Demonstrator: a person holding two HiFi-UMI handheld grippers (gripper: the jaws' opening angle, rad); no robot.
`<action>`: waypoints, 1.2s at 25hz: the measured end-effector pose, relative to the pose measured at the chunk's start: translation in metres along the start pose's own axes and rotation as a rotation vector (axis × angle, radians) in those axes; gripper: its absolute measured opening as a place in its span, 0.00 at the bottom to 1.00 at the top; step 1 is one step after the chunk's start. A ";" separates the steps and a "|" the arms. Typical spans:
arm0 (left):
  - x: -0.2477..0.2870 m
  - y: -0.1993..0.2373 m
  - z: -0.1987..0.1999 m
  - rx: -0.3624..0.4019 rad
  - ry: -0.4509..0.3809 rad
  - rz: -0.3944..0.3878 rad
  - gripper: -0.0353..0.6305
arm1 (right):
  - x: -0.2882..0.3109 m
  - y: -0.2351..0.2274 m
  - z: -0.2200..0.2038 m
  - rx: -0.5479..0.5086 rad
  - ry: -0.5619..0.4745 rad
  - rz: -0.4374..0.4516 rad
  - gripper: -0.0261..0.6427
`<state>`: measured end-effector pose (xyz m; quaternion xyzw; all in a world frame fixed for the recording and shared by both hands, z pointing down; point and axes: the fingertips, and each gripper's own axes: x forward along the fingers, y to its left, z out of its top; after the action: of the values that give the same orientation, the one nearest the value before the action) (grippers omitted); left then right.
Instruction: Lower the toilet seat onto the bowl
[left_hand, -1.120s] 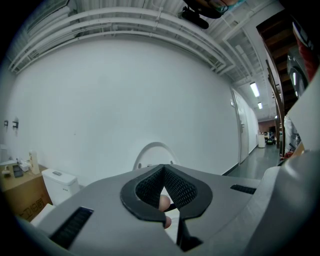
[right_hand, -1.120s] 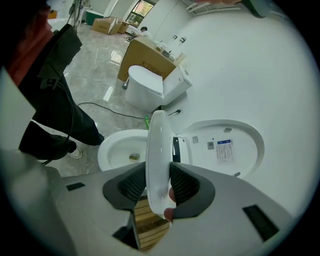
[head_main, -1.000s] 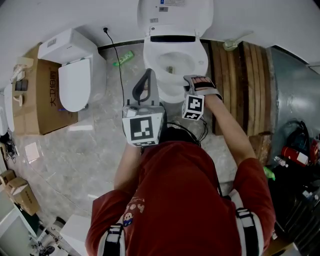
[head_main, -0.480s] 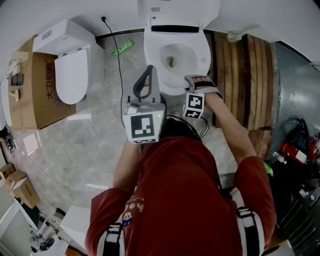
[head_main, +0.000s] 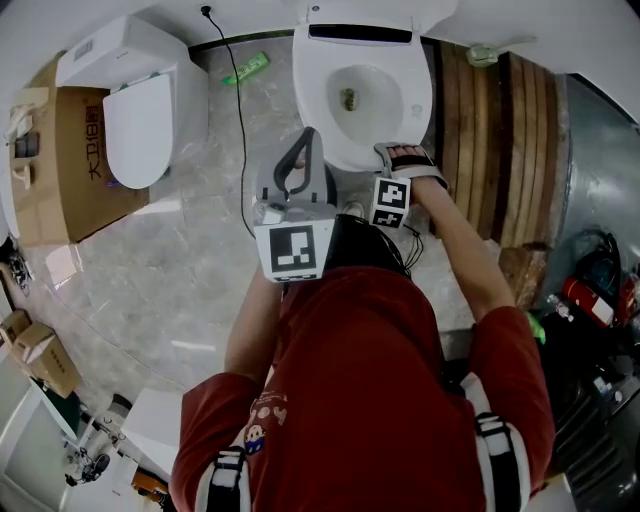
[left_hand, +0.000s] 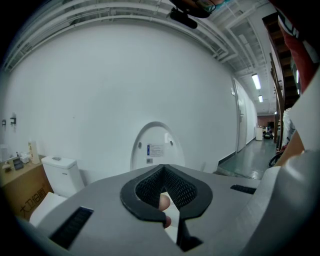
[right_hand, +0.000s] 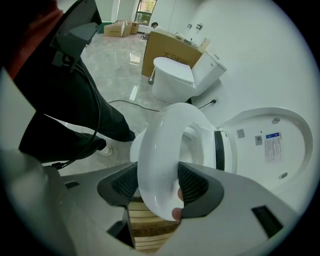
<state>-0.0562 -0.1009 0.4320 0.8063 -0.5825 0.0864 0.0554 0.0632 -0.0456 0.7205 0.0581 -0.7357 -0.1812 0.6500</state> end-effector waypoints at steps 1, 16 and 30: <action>0.000 0.000 -0.004 -0.007 0.007 -0.001 0.07 | 0.003 0.003 0.000 -0.001 0.002 0.010 0.37; 0.016 -0.001 -0.072 0.055 0.073 -0.079 0.07 | 0.053 0.041 -0.001 -0.025 0.020 0.098 0.39; 0.047 -0.006 -0.134 0.118 0.190 -0.194 0.07 | 0.108 0.073 -0.001 -0.011 0.036 0.207 0.40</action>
<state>-0.0461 -0.1167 0.5727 0.8489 -0.4878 0.1907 0.0708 0.0587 -0.0126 0.8462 -0.0185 -0.7251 -0.1161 0.6785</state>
